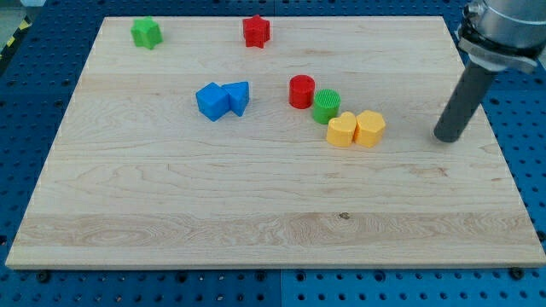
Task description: Slightly move the yellow hexagon to the top right of the yellow heart
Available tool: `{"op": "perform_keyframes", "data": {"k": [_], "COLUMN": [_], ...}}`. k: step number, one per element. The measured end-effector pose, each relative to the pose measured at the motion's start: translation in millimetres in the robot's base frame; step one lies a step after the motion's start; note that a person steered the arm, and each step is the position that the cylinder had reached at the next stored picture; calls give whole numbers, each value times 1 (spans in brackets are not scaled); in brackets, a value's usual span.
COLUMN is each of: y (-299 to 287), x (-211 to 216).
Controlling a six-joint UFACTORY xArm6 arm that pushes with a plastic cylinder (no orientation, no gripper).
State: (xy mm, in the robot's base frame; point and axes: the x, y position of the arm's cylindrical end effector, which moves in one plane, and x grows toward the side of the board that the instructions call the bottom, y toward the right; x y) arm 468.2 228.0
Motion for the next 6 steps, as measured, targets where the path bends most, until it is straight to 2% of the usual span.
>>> {"op": "perform_keyframes", "data": {"k": [2, 3, 5, 6], "y": [-5, -31, -109, -109], "x": [62, 60, 10, 10]}}
